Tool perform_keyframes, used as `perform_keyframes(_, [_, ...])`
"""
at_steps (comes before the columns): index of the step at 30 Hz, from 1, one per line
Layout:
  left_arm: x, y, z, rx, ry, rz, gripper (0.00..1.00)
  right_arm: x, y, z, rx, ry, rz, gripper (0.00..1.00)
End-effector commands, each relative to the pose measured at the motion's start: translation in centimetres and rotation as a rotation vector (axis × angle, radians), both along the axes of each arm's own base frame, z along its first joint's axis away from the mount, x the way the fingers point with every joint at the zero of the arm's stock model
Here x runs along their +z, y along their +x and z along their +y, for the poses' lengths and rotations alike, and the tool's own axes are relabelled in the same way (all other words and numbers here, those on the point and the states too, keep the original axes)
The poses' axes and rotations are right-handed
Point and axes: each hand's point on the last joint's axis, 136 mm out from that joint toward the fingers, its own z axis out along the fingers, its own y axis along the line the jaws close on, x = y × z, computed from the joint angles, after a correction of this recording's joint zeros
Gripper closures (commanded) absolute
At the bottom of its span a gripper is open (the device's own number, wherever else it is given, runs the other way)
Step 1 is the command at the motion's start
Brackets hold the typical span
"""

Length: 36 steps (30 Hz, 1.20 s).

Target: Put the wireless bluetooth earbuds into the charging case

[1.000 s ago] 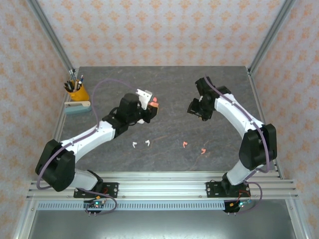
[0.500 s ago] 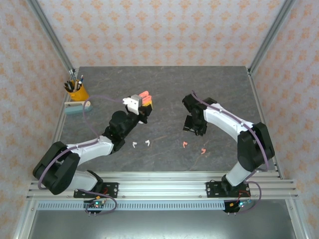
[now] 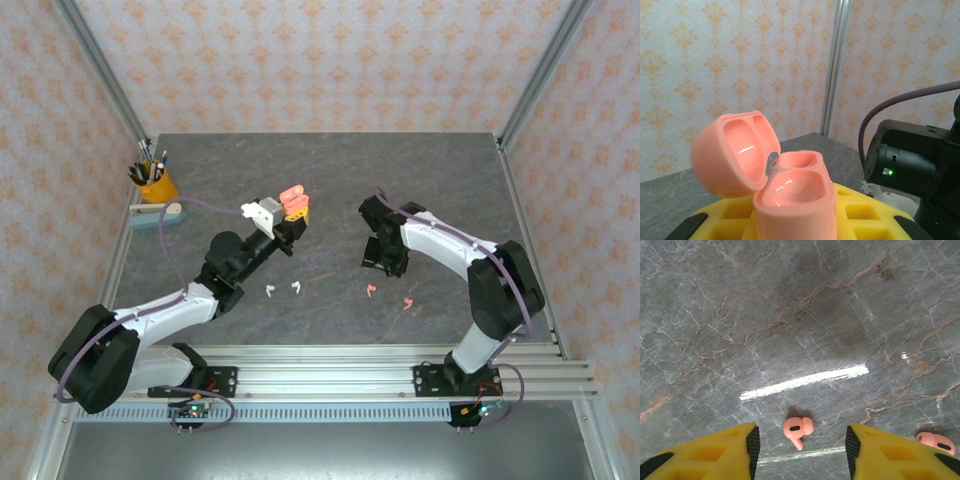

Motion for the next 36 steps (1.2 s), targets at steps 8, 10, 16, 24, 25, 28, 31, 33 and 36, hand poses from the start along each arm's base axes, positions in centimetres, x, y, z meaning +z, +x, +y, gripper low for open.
perform_keyframes(8, [-1.6,1.4,0.2,0.084,0.069,0.000,1.00,-1.5,-1.3,0.1,-0.013,-0.025,0.038,0.51])
perform_keyframes(10, [-1.1,1.5,0.1,0.085,0.056,-0.022,1.00,-1.8,-1.5,0.0,-0.016,-0.029,0.050,0.51])
perform_keyframes(16, [1.1,2.1,-0.1,0.105,0.037,-0.080,1.00,-2.4,-2.1,-0.1,-0.012,-0.032,0.075,0.53])
perform_keyframes(24, [4.7,2.6,-1.2,0.077,0.040,-0.157,1.00,-3.4,-2.8,1.4,0.040,0.062,0.096,0.52])
perform_keyframes(25, [5.1,2.6,-1.3,0.073,0.041,-0.163,1.00,-3.6,-2.9,1.4,0.047,0.060,0.099,0.52])
perform_keyframes(28, [5.9,2.5,-1.2,0.074,0.037,-0.181,1.00,-4.0,-3.3,1.3,0.064,0.056,0.113,0.52])
perform_keyframes(31, [6.7,2.4,-1.2,0.074,0.035,-0.192,1.00,-4.4,-3.5,1.1,0.067,0.048,0.121,0.53])
perform_keyframes(33, [6.8,2.3,-1.2,0.074,0.040,-0.190,1.00,-4.6,-3.5,1.1,0.067,0.045,0.124,0.53])
perform_keyframes(36, [7.1,2.3,-1.2,0.070,0.039,-0.193,1.00,-4.8,-3.4,1.0,0.069,0.035,0.125,0.54])
